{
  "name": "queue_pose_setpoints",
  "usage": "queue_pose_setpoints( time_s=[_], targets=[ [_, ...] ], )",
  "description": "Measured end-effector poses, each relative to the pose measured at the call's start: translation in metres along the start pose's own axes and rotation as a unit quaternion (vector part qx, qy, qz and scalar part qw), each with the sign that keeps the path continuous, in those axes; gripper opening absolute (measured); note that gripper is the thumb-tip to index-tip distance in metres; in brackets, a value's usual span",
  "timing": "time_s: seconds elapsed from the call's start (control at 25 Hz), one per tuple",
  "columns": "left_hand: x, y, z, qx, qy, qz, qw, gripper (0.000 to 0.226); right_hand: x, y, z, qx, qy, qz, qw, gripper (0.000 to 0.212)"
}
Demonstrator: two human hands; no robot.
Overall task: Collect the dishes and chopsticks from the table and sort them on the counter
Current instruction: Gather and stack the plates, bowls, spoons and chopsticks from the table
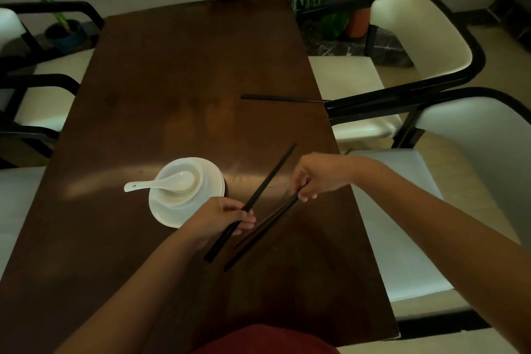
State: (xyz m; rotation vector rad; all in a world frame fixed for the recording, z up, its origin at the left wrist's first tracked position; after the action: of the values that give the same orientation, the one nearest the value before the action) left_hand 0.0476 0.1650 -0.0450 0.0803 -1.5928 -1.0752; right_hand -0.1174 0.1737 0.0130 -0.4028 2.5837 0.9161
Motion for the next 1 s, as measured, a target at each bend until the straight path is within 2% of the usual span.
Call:
queue_pose_setpoints(
  time_s=[0.12,0.24,0.36,0.52,0.64,0.88,1.0],
  targets=[
    [-0.001,0.003,0.026,-0.074,0.035,-0.020,0.996,0.019,-0.008,-0.011,-0.021,0.020,0.044,0.003,0.999,0.023],
    [-0.007,0.006,0.029,-0.087,0.111,-0.039,0.989,0.022,-0.012,-0.019,-0.024,0.009,0.072,-0.002,0.997,0.017],
    [-0.014,0.009,0.026,-0.092,0.133,-0.039,0.986,0.023,-0.012,-0.025,-0.021,0.012,0.090,0.001,0.996,0.011],
    [-0.011,0.011,0.025,-0.054,0.112,0.002,0.992,0.019,-0.017,-0.030,-0.027,0.046,0.130,-0.008,0.990,0.016],
    [-0.006,0.010,0.020,-0.013,0.114,0.026,0.993,0.018,-0.023,-0.030,-0.035,0.106,0.169,-0.019,0.980,0.021],
    [-0.004,0.011,0.018,0.038,0.094,0.051,0.994,0.017,-0.024,-0.017,-0.033,0.189,0.167,-0.041,0.967,0.019],
    [-0.006,0.011,0.022,0.039,0.082,0.053,0.994,0.018,-0.024,-0.013,-0.028,0.207,0.160,-0.063,0.963,0.019]
  ],
)
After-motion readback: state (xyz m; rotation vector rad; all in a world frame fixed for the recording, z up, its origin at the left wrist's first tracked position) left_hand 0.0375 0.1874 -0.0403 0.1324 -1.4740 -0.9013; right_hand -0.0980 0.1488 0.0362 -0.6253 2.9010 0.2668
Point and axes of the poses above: each hand's wrist, its own y-axis away from the middle knuckle, its own z-axis out of the palm, x = y × z, the point moved 10 cm from there along -y, towards the middle knuckle, and after that the axes turned 13 degrees about y, right-handed, at the moved point
